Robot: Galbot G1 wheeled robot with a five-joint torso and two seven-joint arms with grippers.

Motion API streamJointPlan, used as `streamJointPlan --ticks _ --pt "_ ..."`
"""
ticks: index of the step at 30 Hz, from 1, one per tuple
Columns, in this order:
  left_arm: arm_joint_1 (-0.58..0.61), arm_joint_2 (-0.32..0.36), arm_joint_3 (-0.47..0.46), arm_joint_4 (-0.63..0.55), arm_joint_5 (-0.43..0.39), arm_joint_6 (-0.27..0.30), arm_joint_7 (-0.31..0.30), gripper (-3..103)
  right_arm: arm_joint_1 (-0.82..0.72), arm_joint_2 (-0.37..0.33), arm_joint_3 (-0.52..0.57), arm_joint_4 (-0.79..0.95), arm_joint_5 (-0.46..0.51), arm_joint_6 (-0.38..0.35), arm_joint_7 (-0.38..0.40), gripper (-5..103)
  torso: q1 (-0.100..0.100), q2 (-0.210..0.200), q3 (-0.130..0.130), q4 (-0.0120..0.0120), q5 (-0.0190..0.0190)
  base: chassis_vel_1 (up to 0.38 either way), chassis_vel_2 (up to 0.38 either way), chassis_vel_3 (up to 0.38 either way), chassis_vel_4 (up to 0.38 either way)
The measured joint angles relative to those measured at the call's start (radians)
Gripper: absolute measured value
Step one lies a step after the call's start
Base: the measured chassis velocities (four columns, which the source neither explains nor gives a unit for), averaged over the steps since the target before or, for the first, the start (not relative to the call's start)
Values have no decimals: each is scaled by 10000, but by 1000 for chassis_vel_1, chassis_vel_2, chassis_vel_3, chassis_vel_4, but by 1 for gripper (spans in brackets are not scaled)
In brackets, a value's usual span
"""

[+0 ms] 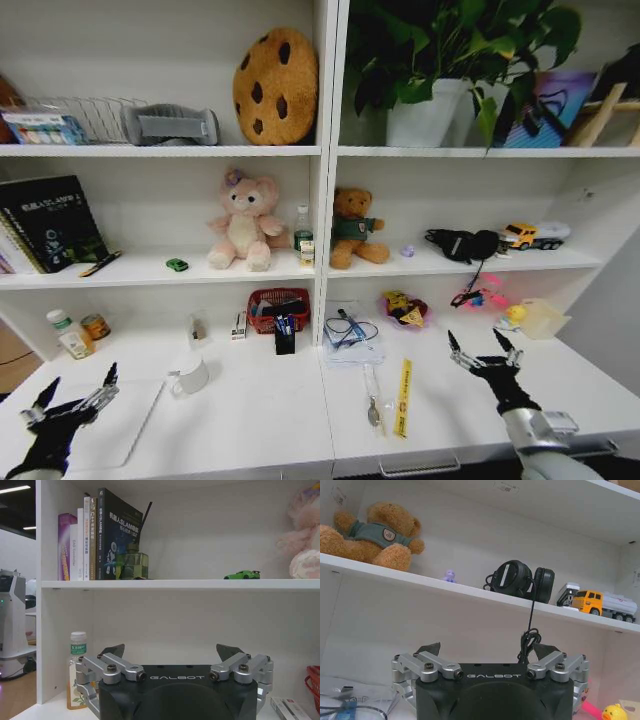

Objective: Organize the objects on the table.

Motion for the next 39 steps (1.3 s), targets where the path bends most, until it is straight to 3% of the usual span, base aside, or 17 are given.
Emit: streamJointPlan --ticks 39 --pt "0 0 0 0 0 0 0 100 -62 -372 239 303 214 -286 182 100 1 -2 1 2 -1 0 0 0 0"
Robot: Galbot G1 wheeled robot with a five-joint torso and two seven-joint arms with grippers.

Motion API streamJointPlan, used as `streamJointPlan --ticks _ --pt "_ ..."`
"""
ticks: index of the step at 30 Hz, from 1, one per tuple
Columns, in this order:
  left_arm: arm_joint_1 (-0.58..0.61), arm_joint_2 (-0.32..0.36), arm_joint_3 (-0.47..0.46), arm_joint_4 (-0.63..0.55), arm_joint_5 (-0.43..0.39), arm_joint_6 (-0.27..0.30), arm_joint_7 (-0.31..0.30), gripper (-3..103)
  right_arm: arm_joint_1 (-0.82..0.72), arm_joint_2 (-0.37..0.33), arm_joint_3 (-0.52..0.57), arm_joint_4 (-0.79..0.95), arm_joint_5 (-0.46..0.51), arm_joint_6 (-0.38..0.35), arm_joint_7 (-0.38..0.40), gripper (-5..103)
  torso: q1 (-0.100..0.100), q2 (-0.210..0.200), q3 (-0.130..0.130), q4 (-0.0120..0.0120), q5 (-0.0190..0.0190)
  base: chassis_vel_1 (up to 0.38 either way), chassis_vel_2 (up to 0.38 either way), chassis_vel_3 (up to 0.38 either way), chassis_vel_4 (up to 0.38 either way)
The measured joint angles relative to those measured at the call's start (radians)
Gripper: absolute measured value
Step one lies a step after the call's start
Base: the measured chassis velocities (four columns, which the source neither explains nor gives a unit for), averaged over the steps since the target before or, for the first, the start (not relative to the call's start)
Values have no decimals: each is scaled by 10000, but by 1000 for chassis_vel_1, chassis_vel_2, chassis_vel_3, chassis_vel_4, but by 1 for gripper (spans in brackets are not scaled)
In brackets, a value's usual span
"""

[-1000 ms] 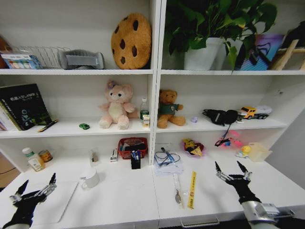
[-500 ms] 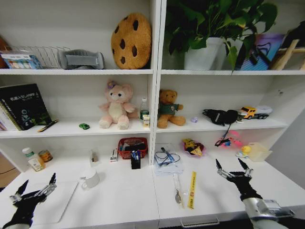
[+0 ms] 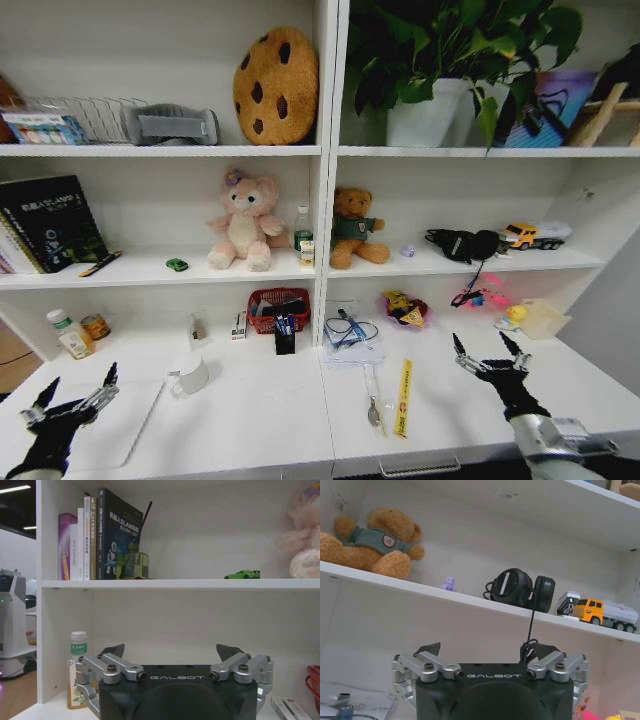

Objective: Organize the objects on the table.

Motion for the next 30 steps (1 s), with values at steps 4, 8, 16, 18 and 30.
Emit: streamJointPlan --ticks 4,8,16,18,30 --pt "0 0 0 0 0 0 0 100 3 2 -2 -4 0 -2 0 100 0 0 0 0 0 0 0 0 0" --pt "0 0 0 0 0 0 0 100 6 3 -3 -7 0 -3 0 100 0 0 0 0 1 0 0 0 0" --pt "0 0 0 0 0 0 0 100 8 3 -6 -11 -1 -3 0 100 0 0 1 1 3 64 62 -73 -64" --pt "0 0 0 0 0 0 0 100 8 3 -6 -11 -1 -3 0 100 0 0 0 1 3 113 166 -130 -154" --pt "0 0 0 0 0 0 0 100 10 4 -11 -12 -2 -3 0 100 -1 0 -1 -1 2 138 143 -149 -137"
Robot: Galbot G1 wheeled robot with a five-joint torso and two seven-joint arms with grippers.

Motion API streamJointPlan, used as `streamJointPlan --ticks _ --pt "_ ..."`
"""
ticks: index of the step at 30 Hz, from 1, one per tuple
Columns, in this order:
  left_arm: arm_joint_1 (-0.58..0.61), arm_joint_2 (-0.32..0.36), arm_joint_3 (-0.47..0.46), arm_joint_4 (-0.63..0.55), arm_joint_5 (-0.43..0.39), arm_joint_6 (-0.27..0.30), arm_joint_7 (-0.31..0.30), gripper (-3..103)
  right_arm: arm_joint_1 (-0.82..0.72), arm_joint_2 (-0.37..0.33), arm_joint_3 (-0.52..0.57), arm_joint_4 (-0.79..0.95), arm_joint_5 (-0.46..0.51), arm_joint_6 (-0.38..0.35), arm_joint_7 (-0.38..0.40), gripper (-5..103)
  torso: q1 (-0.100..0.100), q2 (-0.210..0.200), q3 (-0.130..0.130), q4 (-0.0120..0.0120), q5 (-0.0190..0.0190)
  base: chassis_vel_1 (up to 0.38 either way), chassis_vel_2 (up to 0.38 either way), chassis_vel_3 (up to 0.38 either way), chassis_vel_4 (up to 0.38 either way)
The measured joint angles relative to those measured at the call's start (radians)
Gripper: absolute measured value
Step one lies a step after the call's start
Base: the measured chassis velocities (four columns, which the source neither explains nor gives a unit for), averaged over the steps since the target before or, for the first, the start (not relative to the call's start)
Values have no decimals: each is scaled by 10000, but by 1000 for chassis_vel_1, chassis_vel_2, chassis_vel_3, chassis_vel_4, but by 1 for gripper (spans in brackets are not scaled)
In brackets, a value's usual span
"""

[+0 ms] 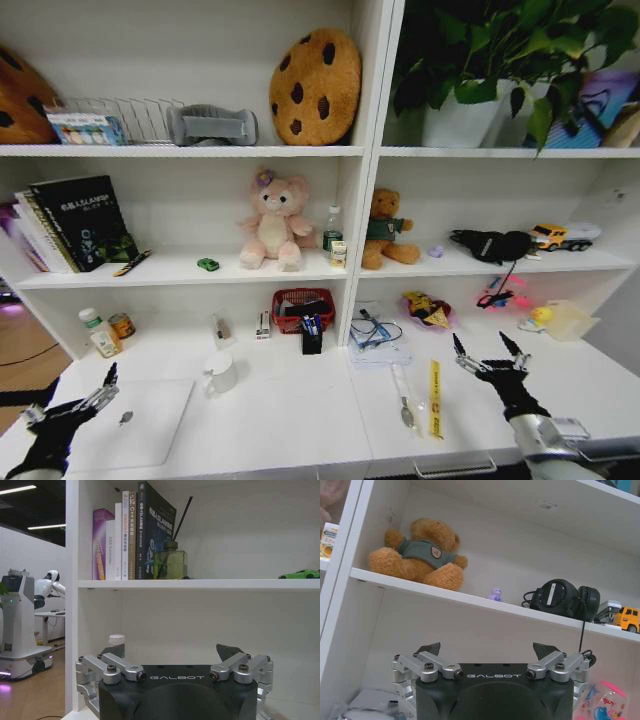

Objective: Organize the objects on the table.

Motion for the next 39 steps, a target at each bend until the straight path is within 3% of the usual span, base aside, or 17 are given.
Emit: streamJointPlan --ticks 39 --pt "-1 0 0 0 0 0 0 100 1 0 -1 -1 0 2 0 100 1 0 1 3 2 126 134 -129 -129"
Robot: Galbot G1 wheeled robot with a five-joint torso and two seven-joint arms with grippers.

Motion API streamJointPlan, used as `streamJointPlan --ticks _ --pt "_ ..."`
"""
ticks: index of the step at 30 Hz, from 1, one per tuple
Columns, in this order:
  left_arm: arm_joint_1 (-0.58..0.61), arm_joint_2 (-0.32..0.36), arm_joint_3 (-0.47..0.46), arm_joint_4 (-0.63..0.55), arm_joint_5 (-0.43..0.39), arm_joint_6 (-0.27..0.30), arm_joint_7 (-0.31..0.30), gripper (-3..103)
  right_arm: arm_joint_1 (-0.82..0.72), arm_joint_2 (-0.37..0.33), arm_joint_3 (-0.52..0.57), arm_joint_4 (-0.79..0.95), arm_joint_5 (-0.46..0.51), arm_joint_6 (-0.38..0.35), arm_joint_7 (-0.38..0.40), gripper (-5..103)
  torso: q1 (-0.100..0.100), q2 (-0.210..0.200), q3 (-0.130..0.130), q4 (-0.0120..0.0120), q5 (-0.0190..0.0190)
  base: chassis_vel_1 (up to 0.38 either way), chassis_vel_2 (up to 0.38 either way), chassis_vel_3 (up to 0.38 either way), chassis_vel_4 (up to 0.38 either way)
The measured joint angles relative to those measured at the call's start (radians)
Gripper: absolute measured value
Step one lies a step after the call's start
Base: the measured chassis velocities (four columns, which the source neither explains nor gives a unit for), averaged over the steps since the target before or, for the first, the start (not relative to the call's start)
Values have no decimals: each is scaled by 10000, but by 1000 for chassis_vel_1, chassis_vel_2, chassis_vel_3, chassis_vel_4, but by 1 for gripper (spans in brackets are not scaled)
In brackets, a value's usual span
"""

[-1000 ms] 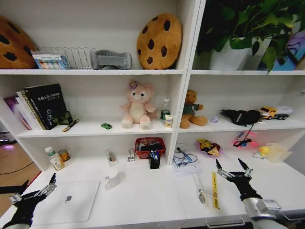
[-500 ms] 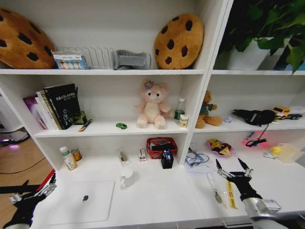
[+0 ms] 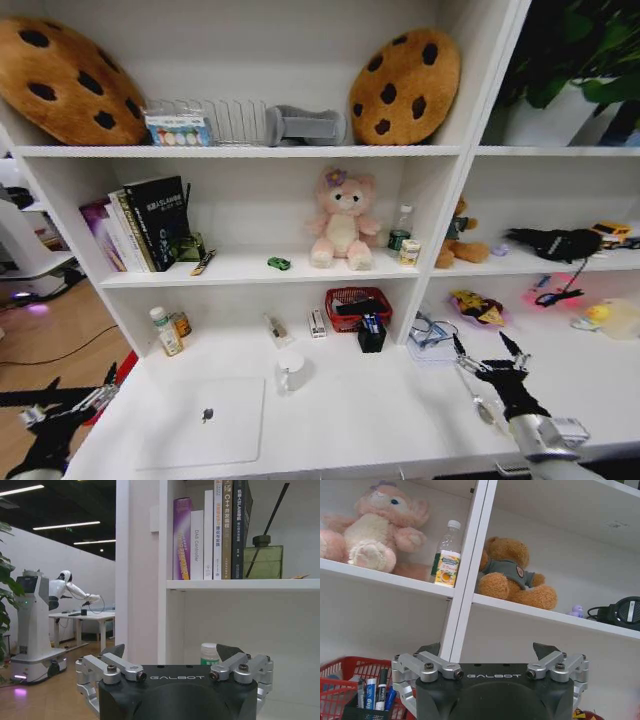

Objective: Organize the objects on the table.

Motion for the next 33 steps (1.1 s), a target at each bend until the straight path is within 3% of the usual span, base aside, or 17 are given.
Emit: streamJointPlan --ticks 15,33 --pt "1 0 0 0 0 0 0 100 0 0 0 0 0 1 0 100 -1 1 -1 -3 -6 95 102 -101 -91" --pt "0 0 0 0 0 0 0 100 3 0 0 0 0 0 0 100 2 0 0 -3 -3 8 -7 -10 10"
